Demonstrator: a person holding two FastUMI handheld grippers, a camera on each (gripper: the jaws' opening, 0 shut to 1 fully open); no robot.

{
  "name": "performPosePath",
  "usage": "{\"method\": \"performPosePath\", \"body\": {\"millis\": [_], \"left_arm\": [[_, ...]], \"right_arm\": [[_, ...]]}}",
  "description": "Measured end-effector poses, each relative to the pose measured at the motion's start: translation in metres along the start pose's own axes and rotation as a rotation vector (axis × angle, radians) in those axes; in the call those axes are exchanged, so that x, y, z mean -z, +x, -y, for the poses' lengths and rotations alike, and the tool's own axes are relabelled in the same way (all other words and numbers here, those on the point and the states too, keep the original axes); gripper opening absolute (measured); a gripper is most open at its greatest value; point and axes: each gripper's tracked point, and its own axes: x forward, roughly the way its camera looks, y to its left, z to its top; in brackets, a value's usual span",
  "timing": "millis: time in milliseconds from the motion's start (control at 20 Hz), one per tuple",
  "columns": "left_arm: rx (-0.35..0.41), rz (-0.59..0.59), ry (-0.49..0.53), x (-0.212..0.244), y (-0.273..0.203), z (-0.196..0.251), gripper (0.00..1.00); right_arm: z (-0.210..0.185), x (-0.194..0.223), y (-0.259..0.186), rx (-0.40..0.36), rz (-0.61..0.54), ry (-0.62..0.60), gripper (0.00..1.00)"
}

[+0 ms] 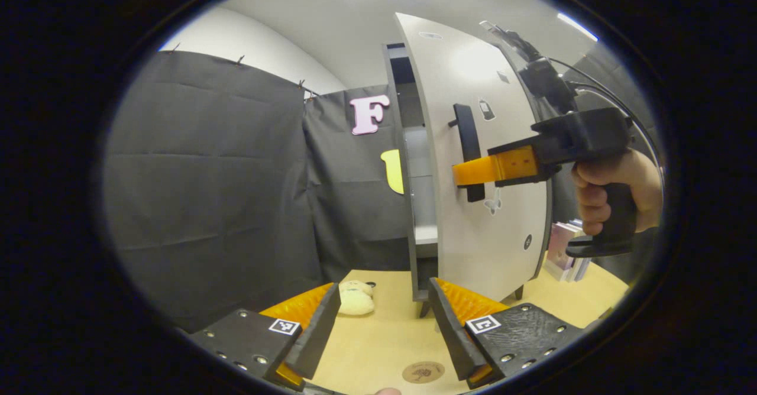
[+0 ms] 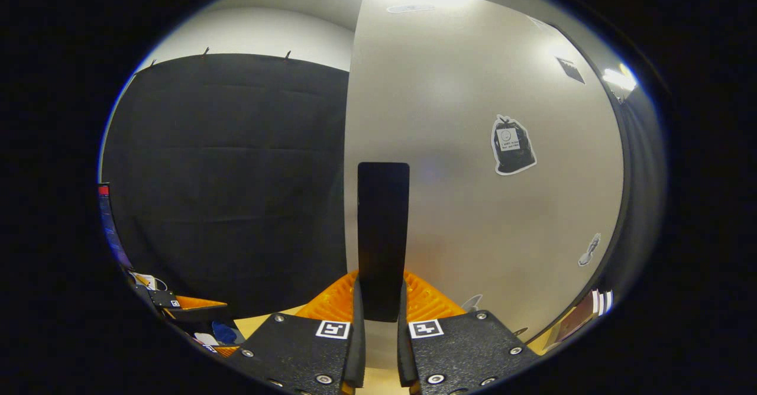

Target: Open the cabinet door with the right hand, grasp the bottle in the cabinet with the left hand and place it on the coaster, then close the cabinet door with the right hand.

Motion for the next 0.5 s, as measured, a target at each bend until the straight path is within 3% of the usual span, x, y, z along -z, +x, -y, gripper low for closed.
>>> {"method": "performPosePath", "body": {"millis": [100,500], "left_arm": [[-0.007,-0.006,0.008,0.0,-0.001,0.003,0.86],[-0.013,0.0,0.005,-0.015,-0.01,0.01,0.86]], "right_arm": [[0.001,0.001,-0.001,-0.03,-0.004,0.002,0.21],[0.009,0.005,-0.014,-0.07,-0.011,0.018,0.22]]}}
